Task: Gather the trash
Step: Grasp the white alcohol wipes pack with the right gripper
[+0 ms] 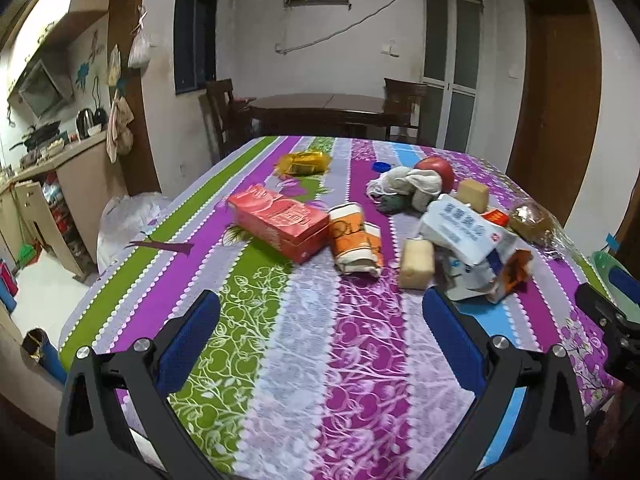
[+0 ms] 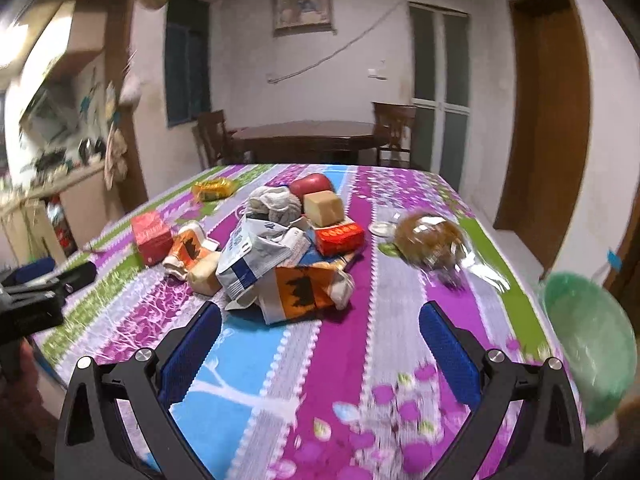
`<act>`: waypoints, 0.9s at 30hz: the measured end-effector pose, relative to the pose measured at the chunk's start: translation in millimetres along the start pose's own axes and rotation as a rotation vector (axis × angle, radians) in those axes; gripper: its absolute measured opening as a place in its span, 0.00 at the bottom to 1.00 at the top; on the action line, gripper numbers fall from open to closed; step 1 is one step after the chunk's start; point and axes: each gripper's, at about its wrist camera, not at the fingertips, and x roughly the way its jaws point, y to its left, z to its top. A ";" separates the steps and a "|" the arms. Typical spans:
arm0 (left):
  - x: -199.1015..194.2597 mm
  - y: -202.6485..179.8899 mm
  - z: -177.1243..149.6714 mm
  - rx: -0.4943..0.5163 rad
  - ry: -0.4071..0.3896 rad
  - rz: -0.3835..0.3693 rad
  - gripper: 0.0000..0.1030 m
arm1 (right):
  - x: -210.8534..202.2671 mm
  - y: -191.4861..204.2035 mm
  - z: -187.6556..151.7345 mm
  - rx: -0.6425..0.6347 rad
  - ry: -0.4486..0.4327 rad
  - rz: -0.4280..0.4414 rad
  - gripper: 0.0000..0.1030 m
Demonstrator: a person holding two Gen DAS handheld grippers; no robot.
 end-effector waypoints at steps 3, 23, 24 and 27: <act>10.1 8.5 1.8 -0.024 0.014 0.000 0.95 | 19.3 2.6 10.8 -0.041 0.019 0.005 0.96; 44.2 38.7 0.9 -0.114 0.089 0.033 0.95 | 123.7 96.2 55.6 -0.473 0.163 0.142 0.45; 44.9 38.7 1.0 -0.114 0.090 0.031 0.95 | 115.3 92.8 57.0 -0.451 0.144 0.161 0.44; 47.1 33.6 0.8 -0.103 0.093 0.019 0.95 | 75.6 72.6 65.2 -0.331 0.057 0.232 0.44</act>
